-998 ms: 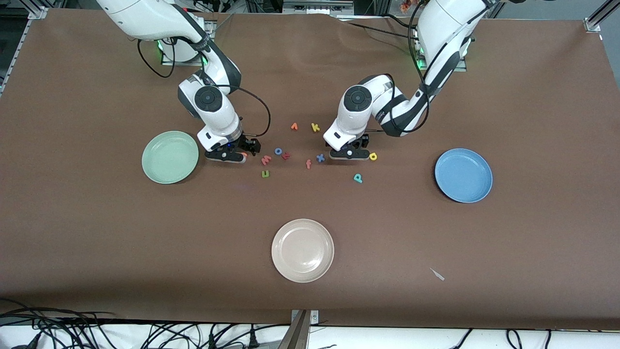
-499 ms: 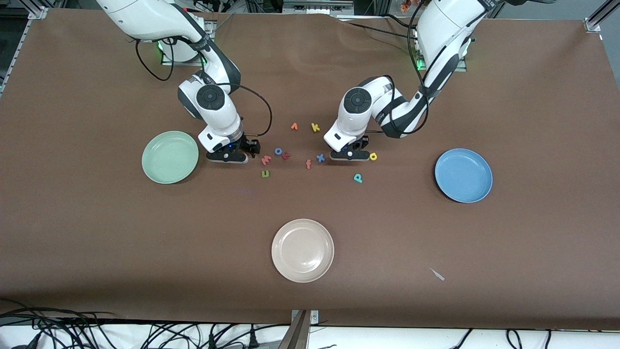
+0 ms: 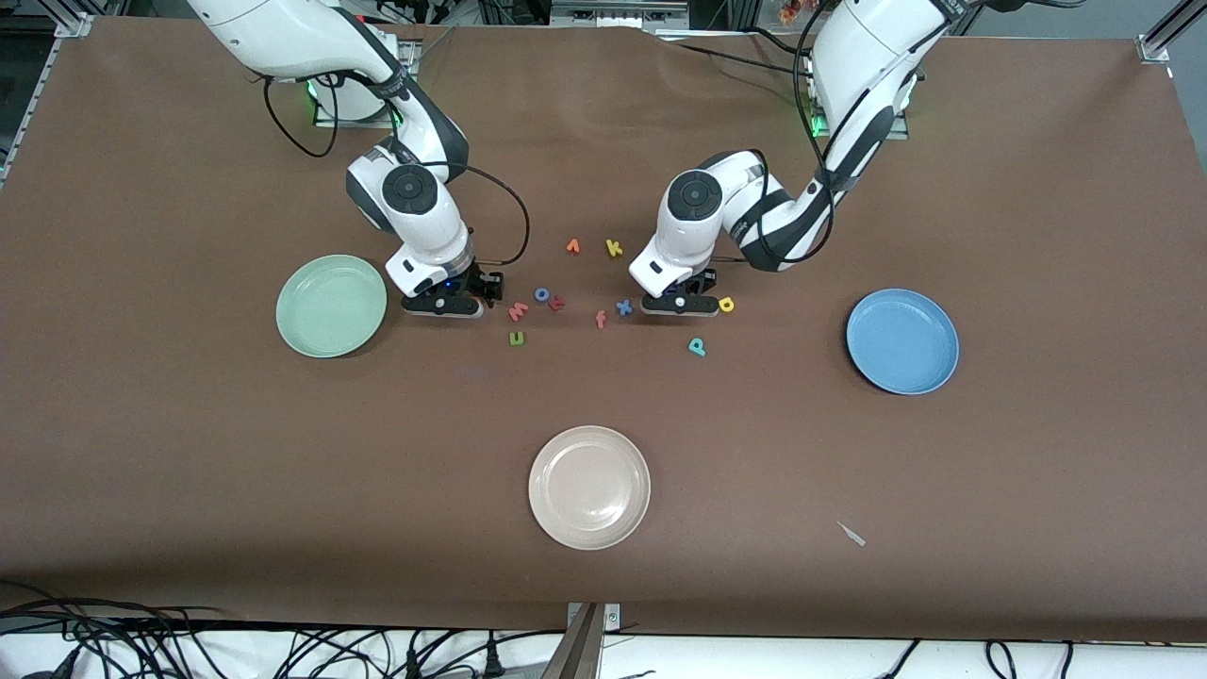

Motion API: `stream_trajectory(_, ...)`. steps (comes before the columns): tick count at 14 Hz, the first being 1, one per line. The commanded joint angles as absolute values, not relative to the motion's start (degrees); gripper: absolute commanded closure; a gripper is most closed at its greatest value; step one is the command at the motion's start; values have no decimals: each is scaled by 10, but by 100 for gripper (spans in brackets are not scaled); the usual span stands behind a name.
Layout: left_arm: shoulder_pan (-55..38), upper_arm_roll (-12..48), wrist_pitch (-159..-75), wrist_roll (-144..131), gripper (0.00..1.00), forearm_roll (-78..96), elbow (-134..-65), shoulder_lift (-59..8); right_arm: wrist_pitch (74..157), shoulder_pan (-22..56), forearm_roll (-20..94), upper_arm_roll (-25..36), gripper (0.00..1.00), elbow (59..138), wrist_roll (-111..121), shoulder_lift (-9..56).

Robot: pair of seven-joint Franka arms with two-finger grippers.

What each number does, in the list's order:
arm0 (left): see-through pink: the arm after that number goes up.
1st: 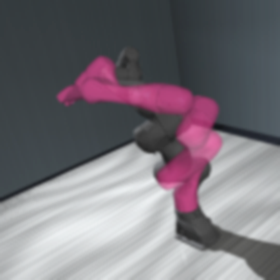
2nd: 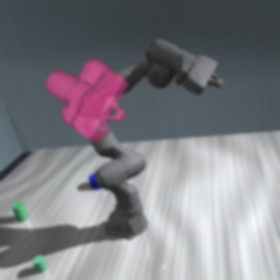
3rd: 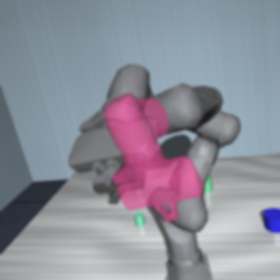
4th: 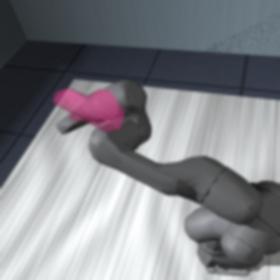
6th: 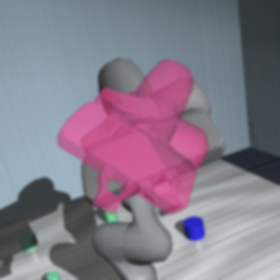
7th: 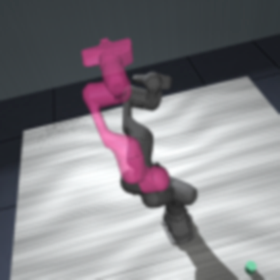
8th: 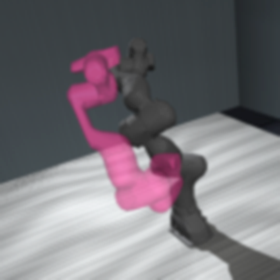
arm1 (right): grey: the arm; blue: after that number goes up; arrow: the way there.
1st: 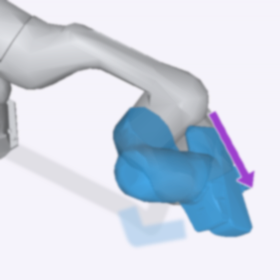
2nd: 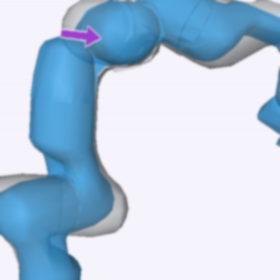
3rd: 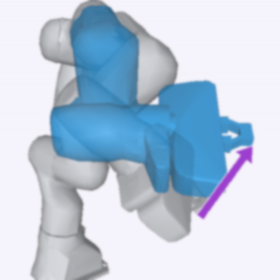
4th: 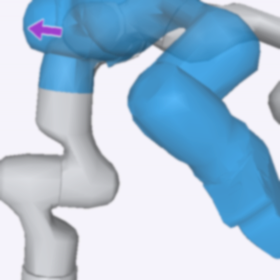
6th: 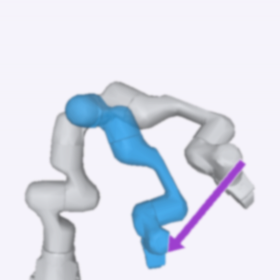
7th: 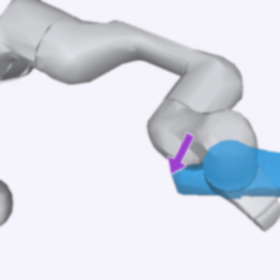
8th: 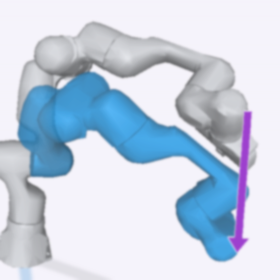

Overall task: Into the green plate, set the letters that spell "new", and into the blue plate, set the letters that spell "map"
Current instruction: 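Grasp the orange e and the blue 3 with both grippers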

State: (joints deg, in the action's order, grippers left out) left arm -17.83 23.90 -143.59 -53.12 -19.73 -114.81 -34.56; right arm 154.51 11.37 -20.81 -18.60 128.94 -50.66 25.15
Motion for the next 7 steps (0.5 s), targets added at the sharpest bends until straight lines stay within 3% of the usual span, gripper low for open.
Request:
stream_trajectory(1, -180, 234, -1427, -544, 71, -224, -1129, -367, 1547, 116, -222, -185, 36, 1288, -515, 261)
stream_trajectory(7, -168, 235, -1397, -531, 96, -224, -1126, -361, 1546, 116, -228, -185, 58, 1288, -514, 263)
